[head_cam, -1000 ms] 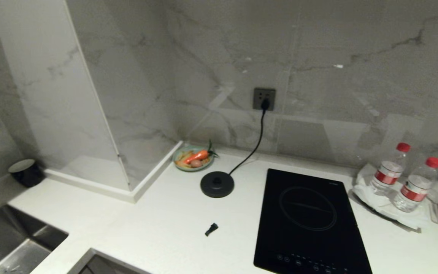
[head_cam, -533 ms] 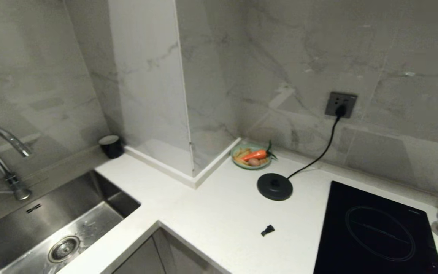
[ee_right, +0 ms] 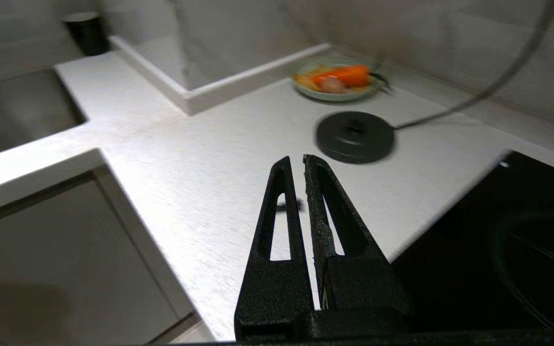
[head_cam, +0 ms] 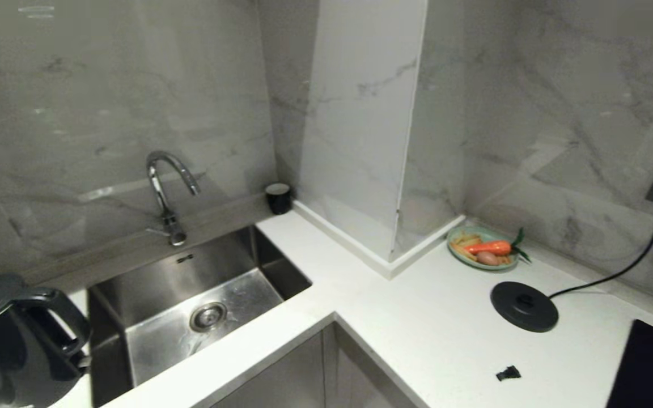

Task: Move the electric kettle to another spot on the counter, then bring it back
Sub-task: Grab the kettle

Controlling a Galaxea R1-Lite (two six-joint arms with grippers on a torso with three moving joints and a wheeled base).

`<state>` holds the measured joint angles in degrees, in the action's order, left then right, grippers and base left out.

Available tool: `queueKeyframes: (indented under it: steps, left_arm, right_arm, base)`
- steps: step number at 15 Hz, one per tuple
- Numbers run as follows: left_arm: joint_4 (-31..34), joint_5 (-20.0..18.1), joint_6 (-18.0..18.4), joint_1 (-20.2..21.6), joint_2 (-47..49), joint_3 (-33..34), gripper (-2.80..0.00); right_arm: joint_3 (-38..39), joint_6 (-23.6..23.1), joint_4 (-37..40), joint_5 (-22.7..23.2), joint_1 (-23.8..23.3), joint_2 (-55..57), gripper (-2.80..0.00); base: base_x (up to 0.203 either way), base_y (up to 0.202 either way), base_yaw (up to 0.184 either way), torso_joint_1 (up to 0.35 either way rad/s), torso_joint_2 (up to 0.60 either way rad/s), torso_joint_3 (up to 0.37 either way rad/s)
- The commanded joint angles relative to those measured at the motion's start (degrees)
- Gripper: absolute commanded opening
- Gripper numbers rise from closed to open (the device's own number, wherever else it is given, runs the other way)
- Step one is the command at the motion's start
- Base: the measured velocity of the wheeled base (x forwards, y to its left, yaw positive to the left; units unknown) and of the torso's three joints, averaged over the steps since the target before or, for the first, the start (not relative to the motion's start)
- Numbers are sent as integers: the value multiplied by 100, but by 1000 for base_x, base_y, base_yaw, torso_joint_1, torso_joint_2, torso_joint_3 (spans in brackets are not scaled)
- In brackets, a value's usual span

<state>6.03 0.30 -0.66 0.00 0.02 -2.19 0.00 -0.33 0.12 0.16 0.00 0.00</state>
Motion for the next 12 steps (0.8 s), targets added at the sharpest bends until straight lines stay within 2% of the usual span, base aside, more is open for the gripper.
queueKeyframes:
  steps: [1,4,10,12]
  left_arm:
    - [3,5,-4,0,6,0,-280]
    - [3,5,-4,0,6,0,-280]
    - [3,13,31,17,-2,-56,-280]
    - [38,-30,-54,19,284,-597,-280]
  right_arm:
    - [0,-2,-3,2,0,0,-280]
    - [0,-2,-1,1,0,0,-280]
    - [0,-2,-3,2,0,0,-280]
    - [0,-2,-3,2,0,0,-280]
  base:
    - [-3,-7,161,1,17,18]
    - [-1,-6,109,0,10,5]
    - [0,0,0,0,0,0]
    - [0,0,0,0,0,0]
